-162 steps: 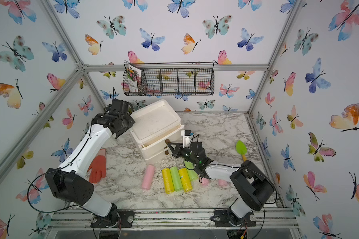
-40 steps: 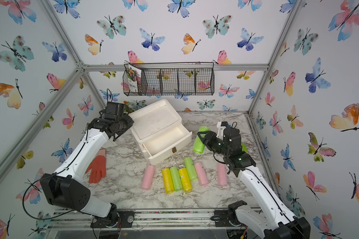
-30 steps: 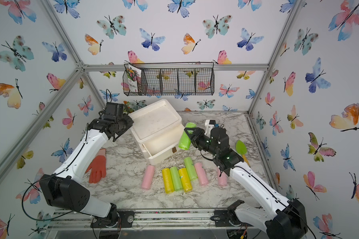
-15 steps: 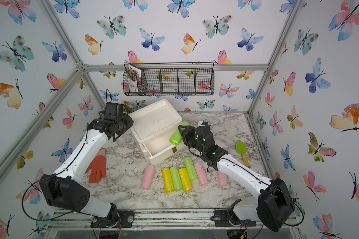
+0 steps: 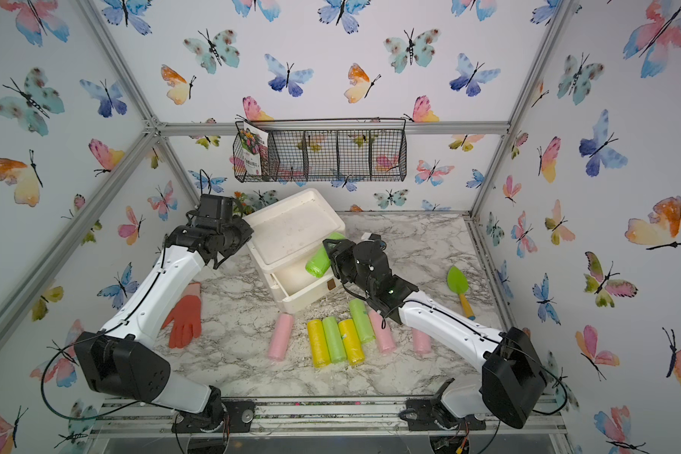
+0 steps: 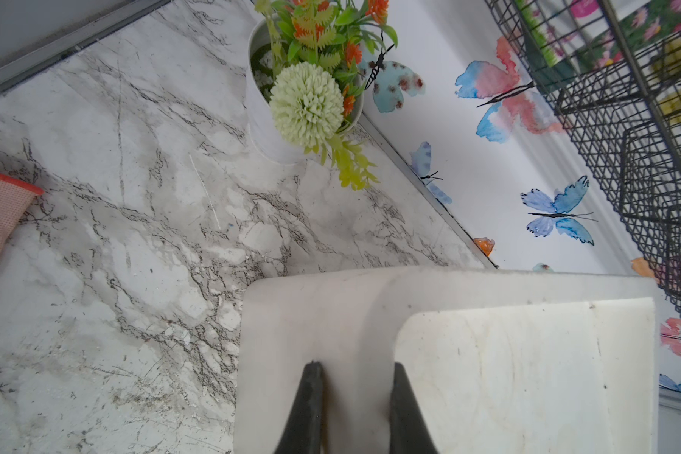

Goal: Sort the rolls of trash bags by color and place them into the drawer
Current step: Place the roll of trash bags in the drawer.

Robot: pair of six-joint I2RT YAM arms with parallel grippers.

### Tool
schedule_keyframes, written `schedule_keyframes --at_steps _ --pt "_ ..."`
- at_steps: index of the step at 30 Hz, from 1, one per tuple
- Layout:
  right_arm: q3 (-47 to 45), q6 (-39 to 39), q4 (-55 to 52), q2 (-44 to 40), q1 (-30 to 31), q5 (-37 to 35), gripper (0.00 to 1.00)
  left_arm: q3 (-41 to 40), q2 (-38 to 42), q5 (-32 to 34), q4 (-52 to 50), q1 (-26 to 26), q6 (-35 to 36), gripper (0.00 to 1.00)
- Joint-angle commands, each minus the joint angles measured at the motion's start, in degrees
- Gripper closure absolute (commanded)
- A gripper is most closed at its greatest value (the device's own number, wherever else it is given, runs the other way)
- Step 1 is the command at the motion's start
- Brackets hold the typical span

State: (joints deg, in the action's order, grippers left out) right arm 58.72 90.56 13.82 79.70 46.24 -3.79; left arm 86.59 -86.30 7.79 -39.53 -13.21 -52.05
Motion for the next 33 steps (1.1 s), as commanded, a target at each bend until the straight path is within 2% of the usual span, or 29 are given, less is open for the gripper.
schedule_keyframes --at_steps 1,6,10,18,21,26,29,33 --pt "1.4 1.8 0.0 0.5 0.7 -1.9 0.5 -0.9 -2.0 -11.4 4.8 -0.2 -10.4 1.0" --pt "1.1 2.6 -2.0 0.0 1.3 -3.1 0.38 -0.9 -1.9 -11.4 4.9 -0.2 -10.4 1.0" --pt "0.4 3.6 -2.1 -0.4 1.4 -3.3 0.34 -0.9 -2.0 -11.7 5.0 -0.2 -10.4 1.0" --pt "0.0 1.2 -2.2 -1.9 1.7 -2.5 0.33 -0.8 -1.9 -11.7 5.0 -0.2 -10.4 1.0" --pt "0.0 -7.1 -5.0 -4.7 1.8 -2.1 0.34 -0.7 -1.9 -11.5 4.9 -0.3 -10.3 1.0" --pt "0.1 -30.7 -19.0 -11.0 1.8 1.2 0.35 -0.1 -2.2 -11.3 4.6 0.0 -9.6 1.0" --pt "-3.0 -39.3 -28.9 -15.8 1.8 0.0 0.35 0.1 -2.4 -11.0 4.4 0.2 -9.4 1.0" --pt "-8.9 -46.0 -37.2 -21.0 1.8 -5.1 0.35 -0.1 -2.3 -10.0 4.4 0.2 -9.2 1.0"
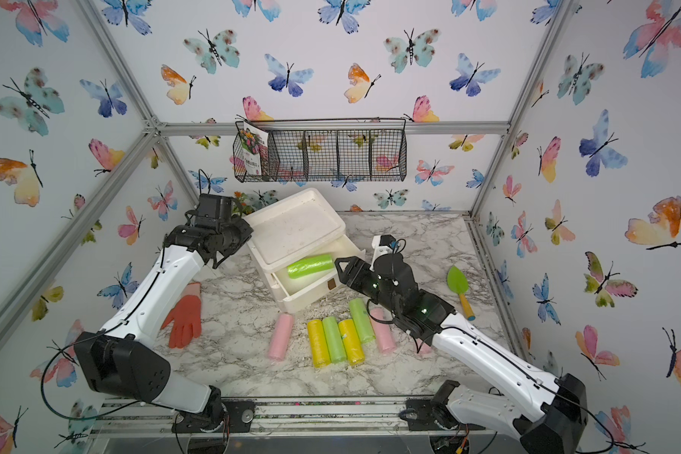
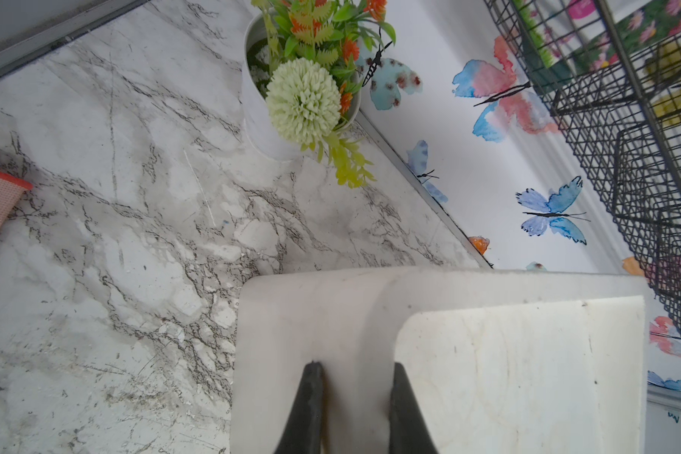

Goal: Sort the rolls of trash bags by color and place them into the drawer
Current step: Place the roll of trash bags in the drawer, then pick up the roll of trash bags from the center of the board.

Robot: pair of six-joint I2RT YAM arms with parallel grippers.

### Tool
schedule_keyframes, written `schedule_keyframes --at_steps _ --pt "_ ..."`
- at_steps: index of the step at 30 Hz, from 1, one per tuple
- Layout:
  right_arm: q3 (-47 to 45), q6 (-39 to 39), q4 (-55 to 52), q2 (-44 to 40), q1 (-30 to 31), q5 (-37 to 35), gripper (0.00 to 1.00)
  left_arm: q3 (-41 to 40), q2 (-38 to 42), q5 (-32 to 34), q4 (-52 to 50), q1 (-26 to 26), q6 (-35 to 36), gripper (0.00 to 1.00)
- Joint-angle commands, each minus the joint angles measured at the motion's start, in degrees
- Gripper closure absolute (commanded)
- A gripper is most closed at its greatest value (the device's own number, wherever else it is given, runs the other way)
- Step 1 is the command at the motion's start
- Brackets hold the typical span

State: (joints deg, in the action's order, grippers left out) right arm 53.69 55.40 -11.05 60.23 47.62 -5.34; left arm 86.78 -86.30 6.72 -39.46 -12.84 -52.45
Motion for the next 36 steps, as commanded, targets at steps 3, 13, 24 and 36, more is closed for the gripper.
schedule_keyframes --at_steps 3,13,24,36 --pt "-8.1 -14.6 -14.1 -2.7 0.4 -4.7 0.36 -0.1 -2.3 -8.2 3.9 -0.2 -8.0 1.0" --pt "-8.1 -18.5 -15.6 7.5 0.4 -7.9 0.34 -0.4 -2.5 -7.7 3.5 -0.1 -7.3 1.0" --pt "-12.2 -22.3 -7.0 12.5 0.4 -6.4 0.35 0.0 -3.9 -8.3 3.3 0.1 -7.0 1.0" --pt "-15.2 -24.5 0.3 18.0 0.4 -4.9 0.35 1.3 -4.4 -8.2 2.8 0.1 -6.8 1.0"
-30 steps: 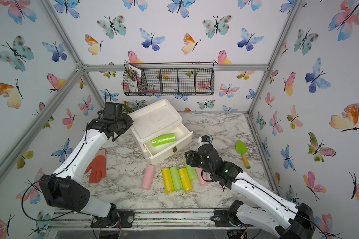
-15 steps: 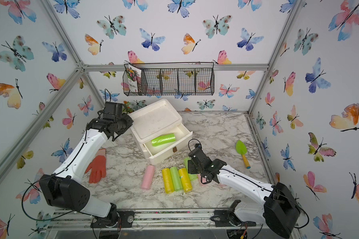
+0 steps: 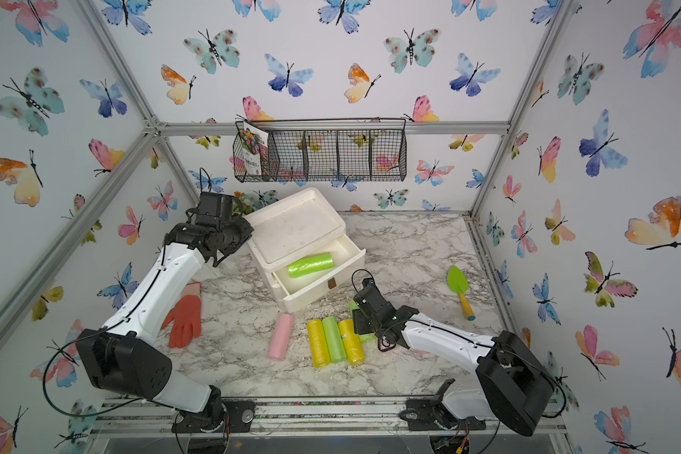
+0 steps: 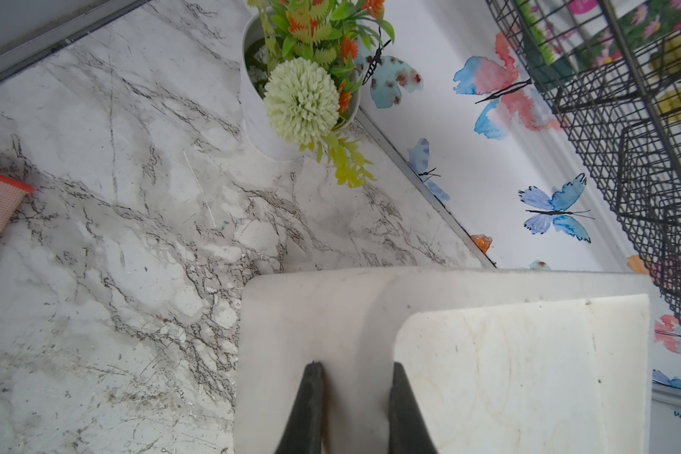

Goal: Sort the rolls of trash bags by color and place them into the drawer
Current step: Pick up the roll of trash bags from the center of the board.

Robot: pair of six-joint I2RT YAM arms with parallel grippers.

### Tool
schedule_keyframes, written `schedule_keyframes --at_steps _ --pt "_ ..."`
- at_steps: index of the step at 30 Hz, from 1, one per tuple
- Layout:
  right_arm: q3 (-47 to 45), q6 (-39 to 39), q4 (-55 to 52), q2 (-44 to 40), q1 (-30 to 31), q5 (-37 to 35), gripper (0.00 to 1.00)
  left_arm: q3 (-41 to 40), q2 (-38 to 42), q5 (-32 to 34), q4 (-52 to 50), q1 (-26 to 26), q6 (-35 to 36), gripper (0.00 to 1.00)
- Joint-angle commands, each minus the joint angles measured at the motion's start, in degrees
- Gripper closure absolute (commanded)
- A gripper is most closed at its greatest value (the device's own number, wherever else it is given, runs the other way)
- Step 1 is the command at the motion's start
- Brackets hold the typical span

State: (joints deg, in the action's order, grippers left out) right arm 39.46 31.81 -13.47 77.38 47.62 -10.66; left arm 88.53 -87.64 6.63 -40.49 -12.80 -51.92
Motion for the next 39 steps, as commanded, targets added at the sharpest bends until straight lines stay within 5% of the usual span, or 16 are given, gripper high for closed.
schedule_keyframes --at_steps 1,16,32,39 --pt "-1.1 -1.0 3.2 1.1 0.4 0.2 0.35 -0.4 -3.2 -8.1 3.7 0.0 -7.2 1.0" --pt "-2.7 -0.3 5.7 6.4 0.4 0.6 0.37 -0.4 -3.5 -8.1 3.8 0.0 -7.1 1.0" --pt "-2.3 -0.2 8.1 10.3 0.4 -0.6 0.53 0.1 -4.1 -8.5 3.7 0.1 -7.0 1.0" --pt "-2.6 3.2 2.1 5.3 0.4 -2.0 0.59 0.8 -4.6 -8.8 3.7 0.0 -7.1 1.0"
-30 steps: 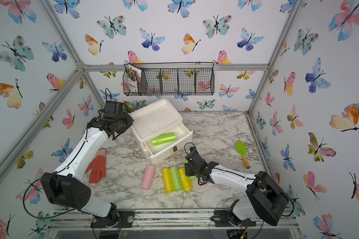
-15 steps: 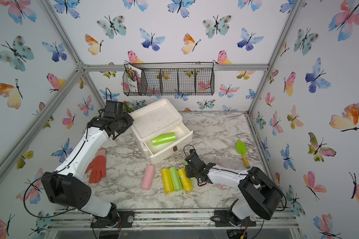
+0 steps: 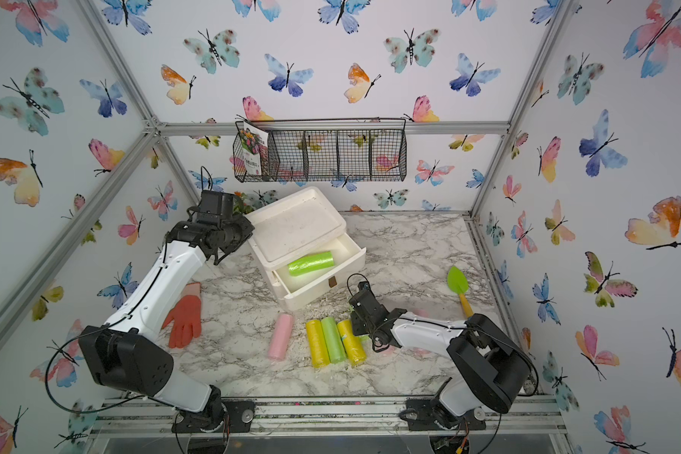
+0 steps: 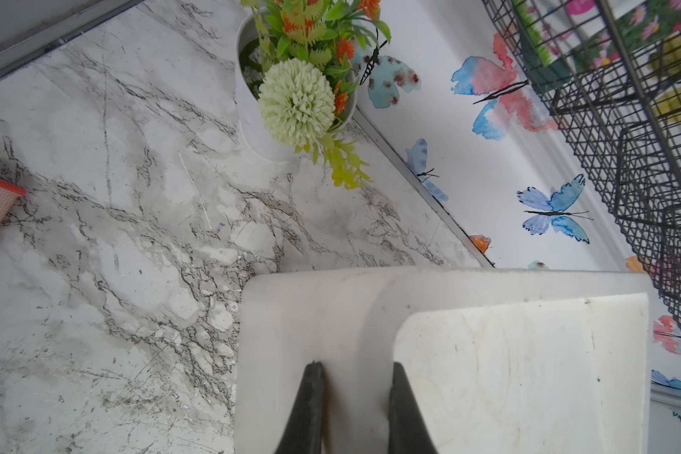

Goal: Sort the rolls of trash bags by color and place them into the drawer
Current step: Pick up the roll of trash bags from the center of the board, then place the roll of trash bags in the drawer.

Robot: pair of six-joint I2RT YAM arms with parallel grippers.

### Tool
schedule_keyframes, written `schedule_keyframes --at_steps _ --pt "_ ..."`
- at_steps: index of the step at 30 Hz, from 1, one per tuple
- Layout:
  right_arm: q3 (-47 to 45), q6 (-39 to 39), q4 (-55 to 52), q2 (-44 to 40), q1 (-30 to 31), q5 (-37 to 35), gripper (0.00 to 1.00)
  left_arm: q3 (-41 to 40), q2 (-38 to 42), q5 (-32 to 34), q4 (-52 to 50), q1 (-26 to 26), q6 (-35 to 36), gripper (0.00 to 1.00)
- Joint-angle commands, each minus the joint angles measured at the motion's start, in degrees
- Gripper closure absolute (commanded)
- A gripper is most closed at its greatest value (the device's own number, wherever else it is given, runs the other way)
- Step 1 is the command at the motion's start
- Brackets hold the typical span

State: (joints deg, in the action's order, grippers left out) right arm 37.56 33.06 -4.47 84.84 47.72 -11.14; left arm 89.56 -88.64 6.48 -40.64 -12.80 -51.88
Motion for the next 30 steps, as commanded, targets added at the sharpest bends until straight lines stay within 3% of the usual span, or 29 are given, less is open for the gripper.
schedule_keyframes --at_steps 1,10,18,22,25,30 --pt "-0.8 2.4 -8.0 -3.5 0.3 -1.6 0.59 -0.3 -3.6 -8.7 3.9 0.1 -7.2 1.0" --pt "0.0 6.4 -18.9 -21.1 0.3 4.1 0.59 -0.3 -3.6 -9.1 4.4 0.0 -7.8 1.0" --pt "13.1 13.3 -26.4 -32.1 0.3 10.8 0.59 0.1 -3.8 -9.7 4.5 0.0 -8.3 1.0" --pt "18.0 18.6 -21.5 -31.7 0.3 12.9 0.59 0.5 -3.7 -9.7 4.5 0.0 -8.5 1.0" --pt "19.5 23.9 -11.8 -29.7 0.3 13.8 0.57 0.7 -3.4 -9.8 4.4 0.0 -8.7 1.0" --pt "19.7 32.5 0.3 -25.1 0.3 8.5 0.56 1.0 -3.3 -10.1 4.2 0.0 -8.9 1.0"
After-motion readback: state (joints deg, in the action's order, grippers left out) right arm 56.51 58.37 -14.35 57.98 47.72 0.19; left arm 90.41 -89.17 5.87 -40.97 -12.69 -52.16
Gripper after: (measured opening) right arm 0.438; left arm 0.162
